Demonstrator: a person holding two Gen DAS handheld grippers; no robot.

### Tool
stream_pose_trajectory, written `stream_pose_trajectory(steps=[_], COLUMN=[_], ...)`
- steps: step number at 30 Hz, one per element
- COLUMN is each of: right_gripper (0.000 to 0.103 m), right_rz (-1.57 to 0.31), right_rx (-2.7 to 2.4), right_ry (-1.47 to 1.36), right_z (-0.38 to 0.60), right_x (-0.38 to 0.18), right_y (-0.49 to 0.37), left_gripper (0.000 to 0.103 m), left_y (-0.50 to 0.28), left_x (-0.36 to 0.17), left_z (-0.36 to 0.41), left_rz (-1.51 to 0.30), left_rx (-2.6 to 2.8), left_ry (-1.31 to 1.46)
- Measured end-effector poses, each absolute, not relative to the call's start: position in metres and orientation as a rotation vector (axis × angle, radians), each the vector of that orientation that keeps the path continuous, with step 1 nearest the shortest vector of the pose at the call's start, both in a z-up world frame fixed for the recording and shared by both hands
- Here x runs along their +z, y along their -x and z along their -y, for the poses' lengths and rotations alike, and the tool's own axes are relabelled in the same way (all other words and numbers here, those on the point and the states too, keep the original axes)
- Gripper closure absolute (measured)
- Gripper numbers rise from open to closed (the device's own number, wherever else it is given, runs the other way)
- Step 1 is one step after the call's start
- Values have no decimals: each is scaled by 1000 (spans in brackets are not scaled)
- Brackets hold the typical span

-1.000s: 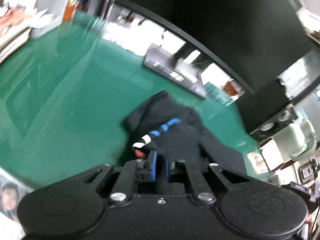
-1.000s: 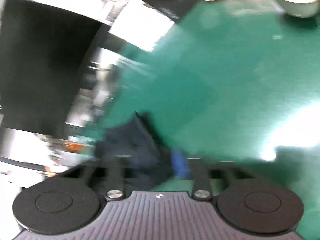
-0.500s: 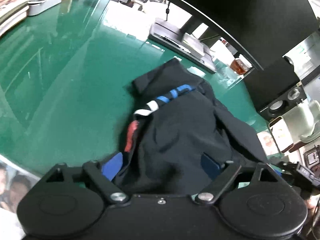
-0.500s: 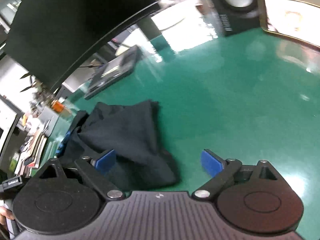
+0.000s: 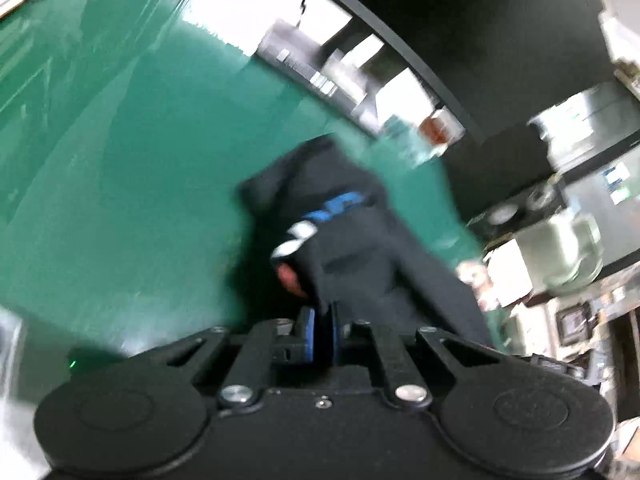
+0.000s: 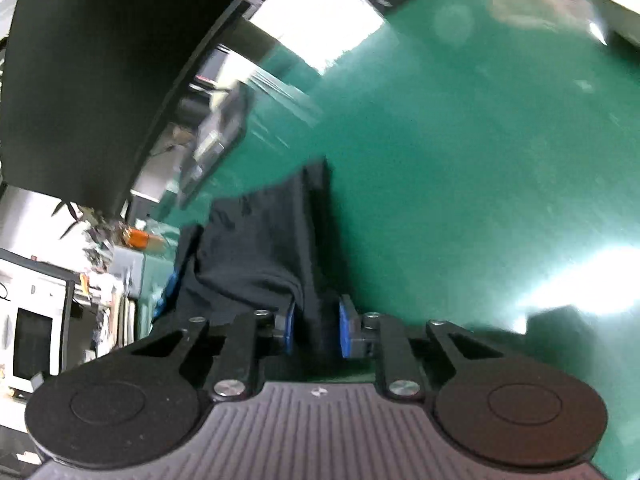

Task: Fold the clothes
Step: 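Grasp the garment edge with the right gripper while the left gripper grasps cloth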

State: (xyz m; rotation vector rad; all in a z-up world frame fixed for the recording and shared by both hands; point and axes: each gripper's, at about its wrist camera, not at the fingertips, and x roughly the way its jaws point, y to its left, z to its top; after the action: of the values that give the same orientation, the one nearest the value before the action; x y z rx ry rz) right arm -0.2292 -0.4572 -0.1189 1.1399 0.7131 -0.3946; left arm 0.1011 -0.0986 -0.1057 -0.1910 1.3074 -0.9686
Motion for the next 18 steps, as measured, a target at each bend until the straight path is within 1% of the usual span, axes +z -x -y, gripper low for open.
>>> stream_pose_trajectory(steps=[2,3,4,5,6,7,8,9,12,13,15,17,18], right_gripper=[84,82,79,67,56,33,18,17,17,18,20,30,33], right_rz=[-754,-773,-780,-780,-775,-759,-738,-722,-705,-698,-687,-693,-701], right_rx=[-406,-405,-388,-372,-369,-369,-381,-433,-547,-567,-602,-606,-602], right_ry=[-1163,-1177,-1191,-1198,-1201,-1200,-1187,-1141,-1030,-996,-919,-807,-781], right_z=[447,442,435,430,430,430,432,436,452,458,470,477,476], right_x=[-126,-130,-132,-133,-132,-128,-123,-118,-109,-109,-109,-111,-111], right_y=[245,253,261,267,269,273,276,277,271,264,248,216,208], left_gripper=[94,93,87,79,59,41,32,22,19,17,16,16,16], left_y=[-97,-94,-92,-92,-93,-96,-98,-106,-120,-126,-131,-133,-132], left_x=[-117,-122,-122,-122,-118,-113,-109,-99,-85,-80,-77,-78,-81], left_z=[89,83,79,77,73,71,70,71,86,100,125,150,169], left_rz=[-1365,-1401,-1409,-1405,-1386,-1349,-1319,-1237,-1130,-1091,-1049,-1025,-1015], left_rx=[-954,-968,-983,-983,-977,-957,-945,-921,-933,-948,-976,-994,-997], left_ry=[182,176,157,140,98,49,25,-31,-79,-94,-114,-131,-154])
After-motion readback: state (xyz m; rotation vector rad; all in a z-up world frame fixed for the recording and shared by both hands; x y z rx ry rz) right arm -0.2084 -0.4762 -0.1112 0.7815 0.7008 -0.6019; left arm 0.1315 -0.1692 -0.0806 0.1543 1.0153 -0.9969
